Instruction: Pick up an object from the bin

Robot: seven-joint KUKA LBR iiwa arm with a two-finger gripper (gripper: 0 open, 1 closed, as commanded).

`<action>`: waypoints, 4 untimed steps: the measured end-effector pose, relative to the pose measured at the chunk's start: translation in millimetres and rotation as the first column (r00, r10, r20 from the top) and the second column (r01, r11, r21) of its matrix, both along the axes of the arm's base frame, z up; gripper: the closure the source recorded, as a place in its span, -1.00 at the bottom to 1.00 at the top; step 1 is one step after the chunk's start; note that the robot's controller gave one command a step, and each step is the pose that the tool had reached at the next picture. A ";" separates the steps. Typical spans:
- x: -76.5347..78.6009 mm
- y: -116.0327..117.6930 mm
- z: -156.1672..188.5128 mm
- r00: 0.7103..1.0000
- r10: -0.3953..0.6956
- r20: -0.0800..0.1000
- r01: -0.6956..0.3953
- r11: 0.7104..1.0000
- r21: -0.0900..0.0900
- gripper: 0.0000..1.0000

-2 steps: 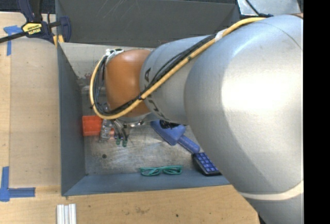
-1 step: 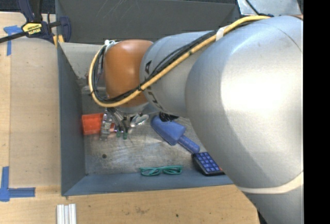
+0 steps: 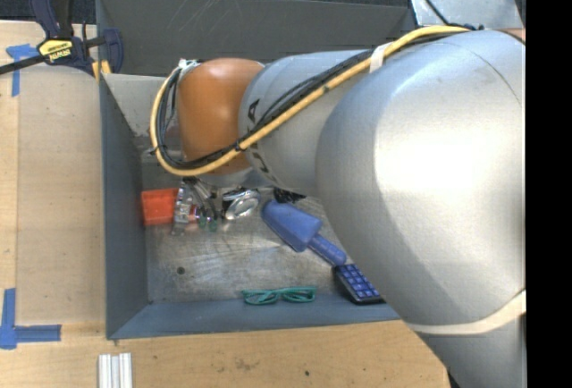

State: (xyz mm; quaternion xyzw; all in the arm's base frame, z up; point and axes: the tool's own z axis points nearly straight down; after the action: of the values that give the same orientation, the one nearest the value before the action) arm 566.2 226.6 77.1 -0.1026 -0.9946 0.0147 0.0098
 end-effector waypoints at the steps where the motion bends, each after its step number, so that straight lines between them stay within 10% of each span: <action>1: -14.1 -5.7 0.8 0.998 0.033 0.046 -0.033 0.999 0.019 1.00; 3: -2.8 1.2 1.9 0.999 0.045 0.012 -0.045 0.999 -0.002 1.00; 4: -20.0 -6.9 1.3 0.998 0.038 0.050 -0.039 0.999 0.021 1.00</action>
Offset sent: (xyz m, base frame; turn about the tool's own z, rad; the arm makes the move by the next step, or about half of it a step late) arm 0.0000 0.0000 0.0000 0.0000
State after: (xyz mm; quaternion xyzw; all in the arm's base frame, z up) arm 546.2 219.6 78.4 -0.0835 -0.9964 0.0016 -0.0140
